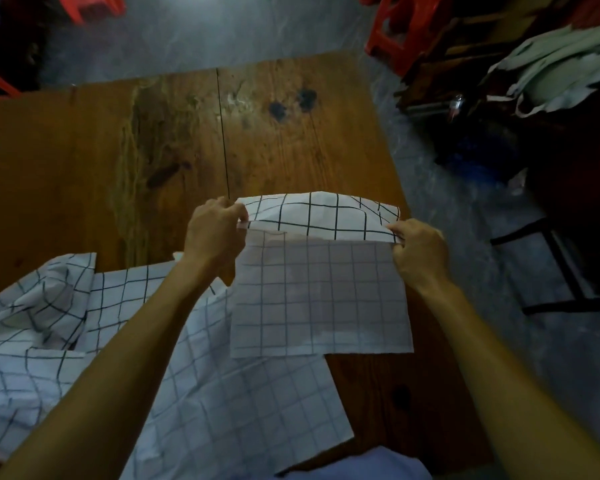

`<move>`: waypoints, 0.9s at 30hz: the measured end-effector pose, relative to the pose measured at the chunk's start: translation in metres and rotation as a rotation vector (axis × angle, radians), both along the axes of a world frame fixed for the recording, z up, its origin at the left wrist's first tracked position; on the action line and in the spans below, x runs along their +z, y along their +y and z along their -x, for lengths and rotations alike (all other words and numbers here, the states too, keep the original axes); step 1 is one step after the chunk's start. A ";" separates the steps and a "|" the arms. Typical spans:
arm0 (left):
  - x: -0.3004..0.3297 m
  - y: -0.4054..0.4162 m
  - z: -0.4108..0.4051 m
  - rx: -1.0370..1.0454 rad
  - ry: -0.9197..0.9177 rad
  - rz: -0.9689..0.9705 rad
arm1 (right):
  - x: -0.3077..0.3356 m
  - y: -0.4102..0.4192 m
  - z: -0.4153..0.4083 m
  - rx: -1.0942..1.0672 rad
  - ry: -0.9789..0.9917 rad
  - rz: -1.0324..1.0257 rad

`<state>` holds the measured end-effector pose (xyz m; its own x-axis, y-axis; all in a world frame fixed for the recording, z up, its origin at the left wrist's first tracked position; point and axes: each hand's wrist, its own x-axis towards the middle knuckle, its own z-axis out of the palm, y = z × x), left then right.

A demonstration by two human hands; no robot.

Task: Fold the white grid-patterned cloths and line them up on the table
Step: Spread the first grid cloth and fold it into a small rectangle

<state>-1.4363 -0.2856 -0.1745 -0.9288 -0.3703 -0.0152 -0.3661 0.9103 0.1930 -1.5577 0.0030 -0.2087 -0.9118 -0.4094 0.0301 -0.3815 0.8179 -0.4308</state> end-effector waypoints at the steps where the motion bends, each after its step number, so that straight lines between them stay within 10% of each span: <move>1: -0.002 0.004 -0.010 -0.021 -0.010 -0.001 | 0.000 0.003 -0.011 0.004 0.003 -0.021; 16: -0.043 0.053 -0.115 -0.324 -0.318 0.113 | -0.009 0.054 -0.126 -0.063 -0.230 -0.408; 22: -0.053 0.056 -0.111 -0.398 -0.702 0.091 | -0.005 0.049 -0.122 -0.038 -0.441 -0.618; 27: -0.038 0.056 -0.060 -0.148 -0.392 -0.158 | -0.006 0.014 -0.099 -0.066 -0.296 -0.338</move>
<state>-1.3766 -0.2293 -0.2129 -0.8844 -0.1991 -0.4222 -0.3077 0.9288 0.2066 -1.4585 0.0165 -0.2151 -0.8856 -0.2917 -0.3614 -0.2240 0.9499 -0.2178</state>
